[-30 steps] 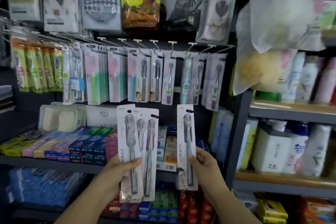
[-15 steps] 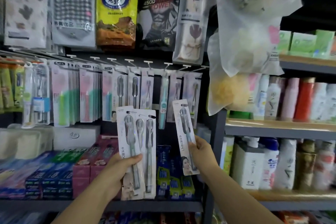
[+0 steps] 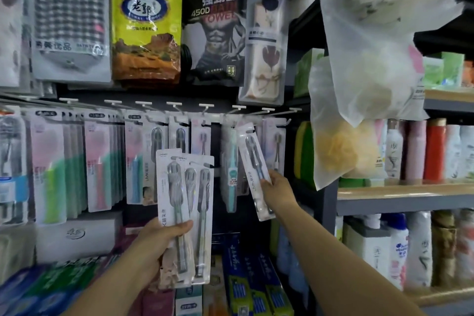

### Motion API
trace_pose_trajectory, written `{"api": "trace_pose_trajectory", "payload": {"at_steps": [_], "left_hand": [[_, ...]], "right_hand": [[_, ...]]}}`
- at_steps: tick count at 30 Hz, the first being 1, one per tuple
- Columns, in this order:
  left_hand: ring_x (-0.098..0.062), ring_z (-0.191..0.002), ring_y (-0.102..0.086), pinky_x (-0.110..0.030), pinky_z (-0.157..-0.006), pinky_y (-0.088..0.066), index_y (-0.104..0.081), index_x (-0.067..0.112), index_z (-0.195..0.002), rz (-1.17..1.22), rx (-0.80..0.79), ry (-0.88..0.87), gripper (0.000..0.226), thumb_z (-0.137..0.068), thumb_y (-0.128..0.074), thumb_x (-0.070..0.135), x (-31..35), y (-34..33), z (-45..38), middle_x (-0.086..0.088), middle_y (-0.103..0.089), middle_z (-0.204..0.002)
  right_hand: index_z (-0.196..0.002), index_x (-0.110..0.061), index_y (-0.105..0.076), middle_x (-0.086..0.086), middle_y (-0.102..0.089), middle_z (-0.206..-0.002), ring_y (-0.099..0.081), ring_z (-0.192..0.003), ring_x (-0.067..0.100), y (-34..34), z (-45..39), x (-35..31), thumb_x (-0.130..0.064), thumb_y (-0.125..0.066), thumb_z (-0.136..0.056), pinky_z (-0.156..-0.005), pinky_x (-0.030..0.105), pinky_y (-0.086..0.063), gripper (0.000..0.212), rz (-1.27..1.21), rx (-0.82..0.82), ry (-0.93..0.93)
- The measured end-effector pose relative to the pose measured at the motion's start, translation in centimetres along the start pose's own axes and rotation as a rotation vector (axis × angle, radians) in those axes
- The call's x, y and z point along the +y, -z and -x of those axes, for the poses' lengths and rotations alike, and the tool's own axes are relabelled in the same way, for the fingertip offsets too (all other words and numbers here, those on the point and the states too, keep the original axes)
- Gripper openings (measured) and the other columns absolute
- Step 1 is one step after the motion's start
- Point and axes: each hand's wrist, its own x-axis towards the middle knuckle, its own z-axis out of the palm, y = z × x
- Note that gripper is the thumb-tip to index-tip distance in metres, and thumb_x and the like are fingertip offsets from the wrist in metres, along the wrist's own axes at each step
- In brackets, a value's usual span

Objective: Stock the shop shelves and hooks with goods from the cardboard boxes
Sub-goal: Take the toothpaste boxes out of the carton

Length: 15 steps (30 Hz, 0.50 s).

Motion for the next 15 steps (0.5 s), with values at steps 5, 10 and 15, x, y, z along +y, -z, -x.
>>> {"api": "trace_pose_trajectory", "payload": {"at_steps": [5,10,15], "left_hand": [[-0.015,-0.054,-0.055,-0.035,-0.059,-0.050,-0.065,0.010,-0.111,0.022,-0.025,-0.023,0.036,-0.077,-0.074,0.013,0.3,0.5,-2.3,-0.010,-0.069,-0.085],[0.000,-0.034,-0.048,-0.018,-0.045,-0.042,-0.062,0.012,-0.105,0.061,-0.076,-0.048,0.024,-0.084,-0.066,0.004,0.2,0.0,-3.1,-0.001,-0.066,-0.062],[-0.007,-0.073,-0.055,-0.022,-0.070,-0.039,-0.058,0.019,-0.086,0.106,-0.106,-0.077,0.021,-0.083,-0.065,0.000,0.0,0.2,-3.2,0.005,-0.068,-0.077]], "right_hand": [[-0.125,-0.015,-0.055,0.007,-0.063,-0.109,-0.060,-0.084,0.019,-1.3,-2.4,-0.5,-0.014,-0.042,-0.099,-0.067,0.023,-0.049,0.029,-0.002,0.056,-0.009],[-0.126,-0.017,-0.056,0.009,-0.063,-0.118,-0.063,-0.101,0.026,-2.9,-4.6,0.9,-0.018,-0.043,-0.097,-0.096,0.043,-0.051,0.032,-0.063,0.076,-0.037],[-0.100,-0.020,-0.057,0.014,-0.065,-0.107,-0.063,-0.094,0.024,-3.2,-4.9,0.2,-0.013,-0.043,-0.098,-0.084,0.036,-0.054,0.016,-0.152,0.122,-0.032]]}}
